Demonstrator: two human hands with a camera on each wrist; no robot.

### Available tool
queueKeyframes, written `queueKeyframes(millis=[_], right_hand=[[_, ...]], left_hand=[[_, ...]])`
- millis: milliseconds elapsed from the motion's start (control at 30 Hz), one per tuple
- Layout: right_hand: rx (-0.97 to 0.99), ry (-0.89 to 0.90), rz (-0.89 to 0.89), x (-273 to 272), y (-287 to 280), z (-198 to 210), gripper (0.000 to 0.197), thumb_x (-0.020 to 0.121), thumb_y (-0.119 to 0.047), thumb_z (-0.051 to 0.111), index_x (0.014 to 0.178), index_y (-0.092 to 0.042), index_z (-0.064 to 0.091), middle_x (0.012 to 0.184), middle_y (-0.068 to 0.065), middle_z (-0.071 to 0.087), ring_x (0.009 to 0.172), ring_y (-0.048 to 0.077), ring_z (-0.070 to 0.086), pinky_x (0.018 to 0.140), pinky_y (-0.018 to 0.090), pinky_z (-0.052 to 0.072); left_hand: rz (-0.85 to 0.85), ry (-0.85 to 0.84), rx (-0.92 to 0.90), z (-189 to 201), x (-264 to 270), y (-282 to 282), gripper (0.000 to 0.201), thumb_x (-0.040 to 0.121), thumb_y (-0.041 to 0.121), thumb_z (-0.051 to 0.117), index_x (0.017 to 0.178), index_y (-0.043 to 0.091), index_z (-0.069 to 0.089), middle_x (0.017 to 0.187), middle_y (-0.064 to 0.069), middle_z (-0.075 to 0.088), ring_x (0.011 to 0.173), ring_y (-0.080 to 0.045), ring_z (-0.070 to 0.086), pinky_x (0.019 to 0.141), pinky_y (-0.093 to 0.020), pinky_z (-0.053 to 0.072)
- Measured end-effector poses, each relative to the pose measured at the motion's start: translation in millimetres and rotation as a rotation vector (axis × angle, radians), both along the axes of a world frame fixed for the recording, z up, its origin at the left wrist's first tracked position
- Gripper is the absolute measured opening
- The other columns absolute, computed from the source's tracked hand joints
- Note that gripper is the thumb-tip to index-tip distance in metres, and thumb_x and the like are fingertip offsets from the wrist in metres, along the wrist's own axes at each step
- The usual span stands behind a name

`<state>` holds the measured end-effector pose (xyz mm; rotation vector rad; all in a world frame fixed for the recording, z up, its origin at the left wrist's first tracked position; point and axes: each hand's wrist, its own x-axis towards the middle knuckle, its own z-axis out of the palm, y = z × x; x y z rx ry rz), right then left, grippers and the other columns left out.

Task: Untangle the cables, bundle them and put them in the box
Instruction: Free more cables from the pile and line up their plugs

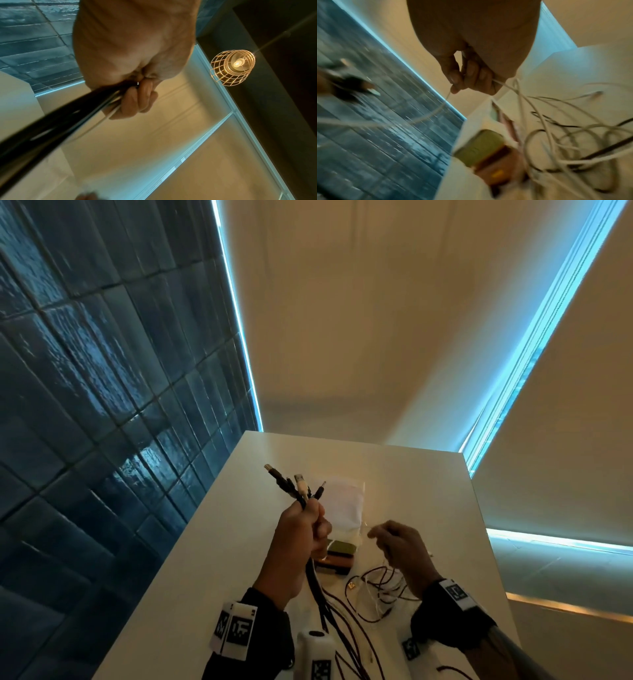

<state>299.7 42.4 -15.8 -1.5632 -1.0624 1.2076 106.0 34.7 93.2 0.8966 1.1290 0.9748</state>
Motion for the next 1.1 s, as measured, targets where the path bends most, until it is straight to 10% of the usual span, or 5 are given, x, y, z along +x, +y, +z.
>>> queueKeyframes(millis=[267,500,633,800,1100], right_hand=[[0.252,0.362,0.273,-34,-29,74,0.014,0.092,0.002,0.054,0.094,0.016,0.054,0.064,0.007,0.054,0.050,0.005,0.047,0.047,0.013,0.039],[0.315,0.280,0.413,-38,-44,80,0.008,0.083,-0.007,0.067,0.086,0.000,0.070,0.078,0.008,0.071,0.066,0.017,0.063,0.062,0.024,0.051],[0.272,0.224,0.466,-34,-40,64,0.010,0.086,-0.004,0.068,0.091,0.004,0.071,0.082,0.025,0.067,0.069,0.030,0.060,0.067,0.030,0.053],[0.203,0.206,0.384,-24,-30,40,0.019,0.084,-0.015,0.068,0.074,0.001,0.069,0.056,0.000,0.056,0.052,0.009,0.047,0.053,0.019,0.038],[0.187,-0.033,0.267,-16,2,-30,0.023,0.088,-0.014,0.067,0.069,-0.002,0.071,0.056,-0.008,0.050,0.053,0.000,0.042,0.055,0.014,0.034]], left_hand=[[0.155,-0.047,-0.086,2,6,-7,0.027,0.106,0.024,0.030,0.097,0.006,0.048,0.066,-0.012,0.071,0.049,-0.022,0.066,0.039,-0.025,0.047],[0.134,-0.134,-0.096,2,9,-12,0.037,0.106,0.028,0.032,0.114,-0.003,0.053,0.086,-0.017,0.075,0.067,-0.031,0.072,0.051,-0.036,0.057],[0.142,-0.331,-0.096,7,9,-14,0.032,0.104,0.027,0.035,0.086,0.006,0.052,0.067,-0.011,0.060,0.062,-0.028,0.062,0.066,-0.040,0.054],[0.159,-0.438,-0.019,8,9,-12,0.027,0.104,0.021,0.035,0.079,0.014,0.041,0.059,0.002,0.035,0.045,-0.009,0.026,0.045,-0.023,0.028],[0.148,-0.294,0.062,9,5,-13,0.031,0.105,0.017,0.031,0.075,0.014,0.038,0.057,0.003,0.031,0.043,-0.008,0.022,0.046,-0.026,0.020]])
